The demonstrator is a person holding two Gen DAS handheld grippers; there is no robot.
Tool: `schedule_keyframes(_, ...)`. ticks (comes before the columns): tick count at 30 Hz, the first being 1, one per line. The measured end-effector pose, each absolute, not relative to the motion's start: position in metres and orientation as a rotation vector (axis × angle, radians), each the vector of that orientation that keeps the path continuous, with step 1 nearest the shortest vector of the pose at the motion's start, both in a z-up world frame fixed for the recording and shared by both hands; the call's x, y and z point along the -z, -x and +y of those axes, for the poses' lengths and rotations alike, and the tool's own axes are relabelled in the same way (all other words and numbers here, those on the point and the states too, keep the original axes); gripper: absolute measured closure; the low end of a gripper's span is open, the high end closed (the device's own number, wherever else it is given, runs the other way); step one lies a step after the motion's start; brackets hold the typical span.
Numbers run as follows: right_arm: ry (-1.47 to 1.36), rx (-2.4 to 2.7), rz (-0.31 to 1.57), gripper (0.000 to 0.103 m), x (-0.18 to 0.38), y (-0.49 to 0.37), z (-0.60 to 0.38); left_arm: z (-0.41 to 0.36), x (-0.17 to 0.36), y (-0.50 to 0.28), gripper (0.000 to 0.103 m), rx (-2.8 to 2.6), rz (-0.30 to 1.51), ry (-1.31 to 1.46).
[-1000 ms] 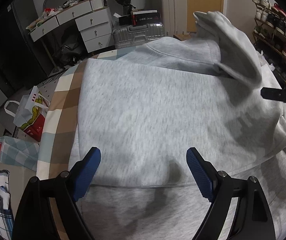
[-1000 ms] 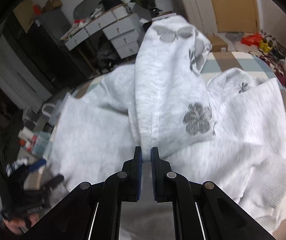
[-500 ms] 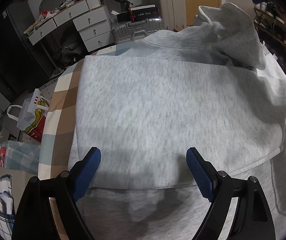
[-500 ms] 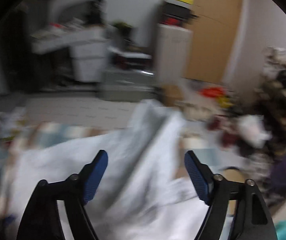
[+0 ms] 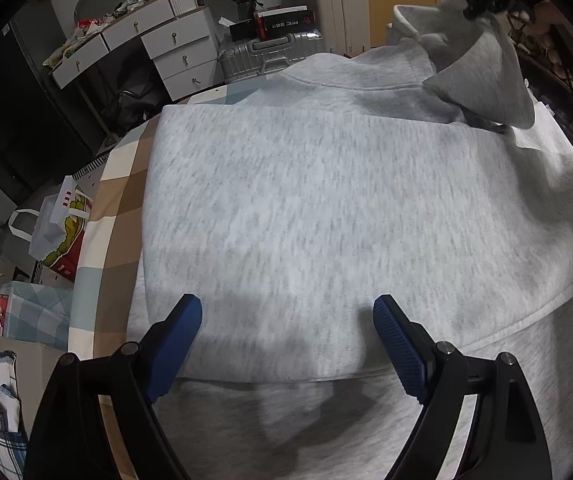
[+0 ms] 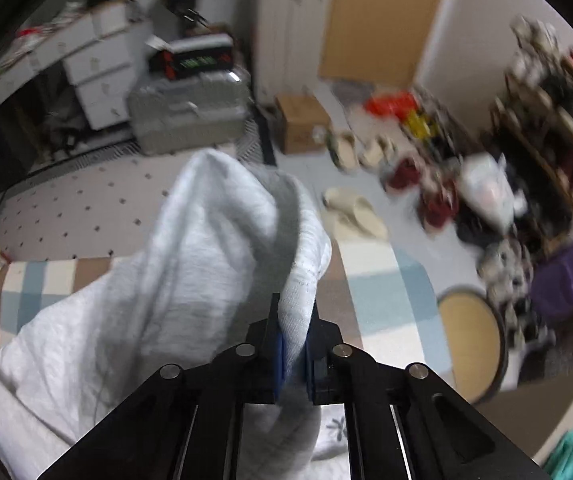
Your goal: Fold large clothes
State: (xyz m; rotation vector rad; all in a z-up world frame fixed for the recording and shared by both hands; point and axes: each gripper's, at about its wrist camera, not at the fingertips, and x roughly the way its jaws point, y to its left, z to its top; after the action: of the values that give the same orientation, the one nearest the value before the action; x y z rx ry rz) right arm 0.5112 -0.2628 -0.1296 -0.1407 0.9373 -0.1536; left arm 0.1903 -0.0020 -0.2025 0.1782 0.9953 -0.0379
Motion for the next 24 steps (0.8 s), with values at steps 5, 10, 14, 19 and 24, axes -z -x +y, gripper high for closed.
schedule_keyframes(5, 0.361, 0.042, 0.669, 0.097, 0.081, -0.460, -0.215, -0.002, 0.196, -0.186, 0.018, 0.041, 0.967, -0.165)
schedule_keyframes(10, 0.444, -0.135, 0.345, 0.097, 0.045, -0.363, -0.180, 0.008, 0.180, -0.180, 0.018, 0.053, 0.884, -0.094)
schedule_keyframes(14, 0.385, -0.212, 0.324, 0.097, 0.060, -0.317, -0.189, 0.021, 0.163, -0.177, 0.018, 0.101, 0.831, 0.014)
schedule_keyframes(19, 0.232, -0.242, 0.334, 0.096, 0.097, -0.280, -0.218, 0.026, 0.128, -0.197, 0.018, 0.169, 0.762, 0.152)
schedule_keyframes(24, 0.193, -0.266, 0.365, 0.096, 0.108, -0.266, -0.225, -0.027, 0.083, -0.258, 0.018, 0.274, 0.743, 0.025)
